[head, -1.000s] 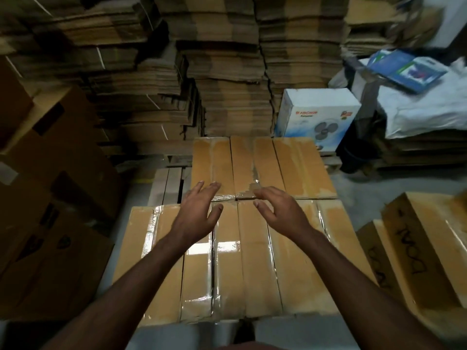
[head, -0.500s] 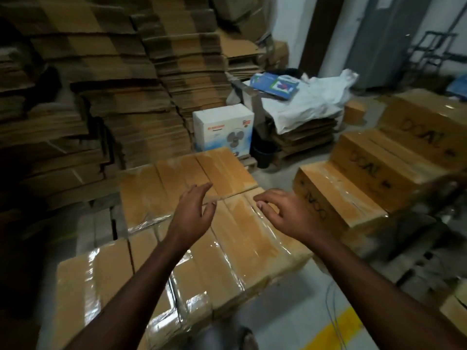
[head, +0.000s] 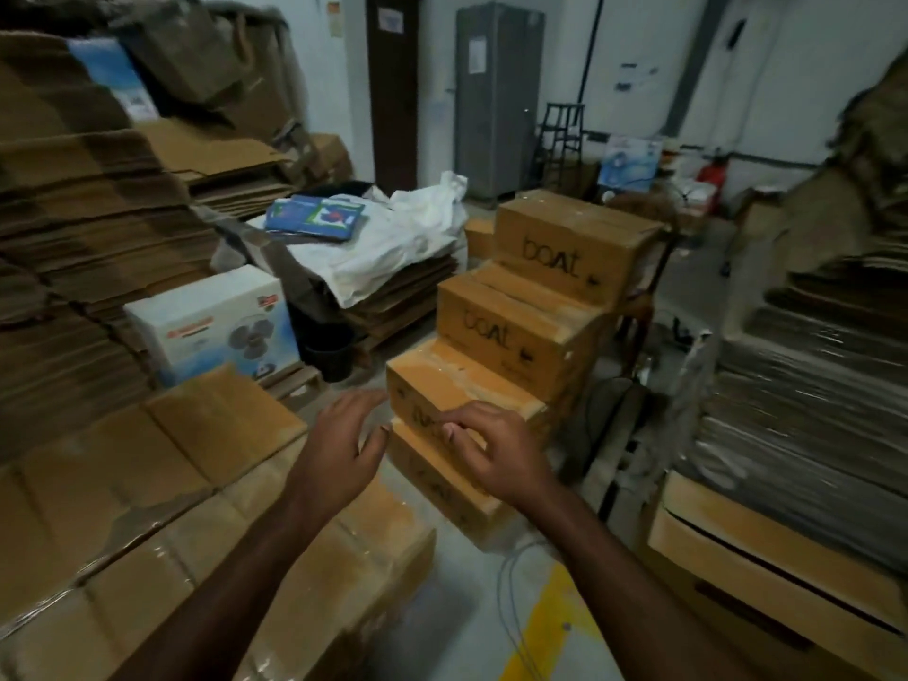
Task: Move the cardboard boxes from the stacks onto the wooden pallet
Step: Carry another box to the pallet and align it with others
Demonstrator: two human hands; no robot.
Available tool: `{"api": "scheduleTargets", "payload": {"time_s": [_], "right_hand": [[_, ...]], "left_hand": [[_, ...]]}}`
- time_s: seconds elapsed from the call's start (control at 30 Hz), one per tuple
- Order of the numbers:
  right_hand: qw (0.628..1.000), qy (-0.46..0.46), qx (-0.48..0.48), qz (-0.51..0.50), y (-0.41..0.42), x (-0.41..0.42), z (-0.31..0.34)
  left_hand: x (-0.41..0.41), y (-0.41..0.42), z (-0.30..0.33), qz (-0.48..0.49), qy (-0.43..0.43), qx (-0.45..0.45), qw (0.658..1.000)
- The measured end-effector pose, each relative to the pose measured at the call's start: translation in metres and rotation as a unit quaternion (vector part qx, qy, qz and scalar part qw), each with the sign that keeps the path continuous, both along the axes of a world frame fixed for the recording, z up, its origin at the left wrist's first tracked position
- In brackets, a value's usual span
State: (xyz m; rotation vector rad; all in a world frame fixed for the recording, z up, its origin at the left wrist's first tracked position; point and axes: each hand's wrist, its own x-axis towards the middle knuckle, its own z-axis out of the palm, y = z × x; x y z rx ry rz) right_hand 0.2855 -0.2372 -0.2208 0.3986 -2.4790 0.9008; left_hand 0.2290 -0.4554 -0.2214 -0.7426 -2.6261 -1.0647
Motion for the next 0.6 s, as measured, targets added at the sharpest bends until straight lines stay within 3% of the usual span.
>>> {"api": "scheduleTargets", "payload": {"time_s": [0.23, 0.6], "right_hand": [[0.994, 0.009, -0.044, -0.1, 0.158, -0.011, -0.005], [0.987, 0.003, -0.063, -0.145, 0.28, -0.086, -0.021]], "left_hand": [[-0.039, 0.155, 0.009, -0.067, -0.022, -0.003, 0.998], [-0.124, 0.267, -0.005, -0.071, -0.067, -0.017, 0.995]]}}
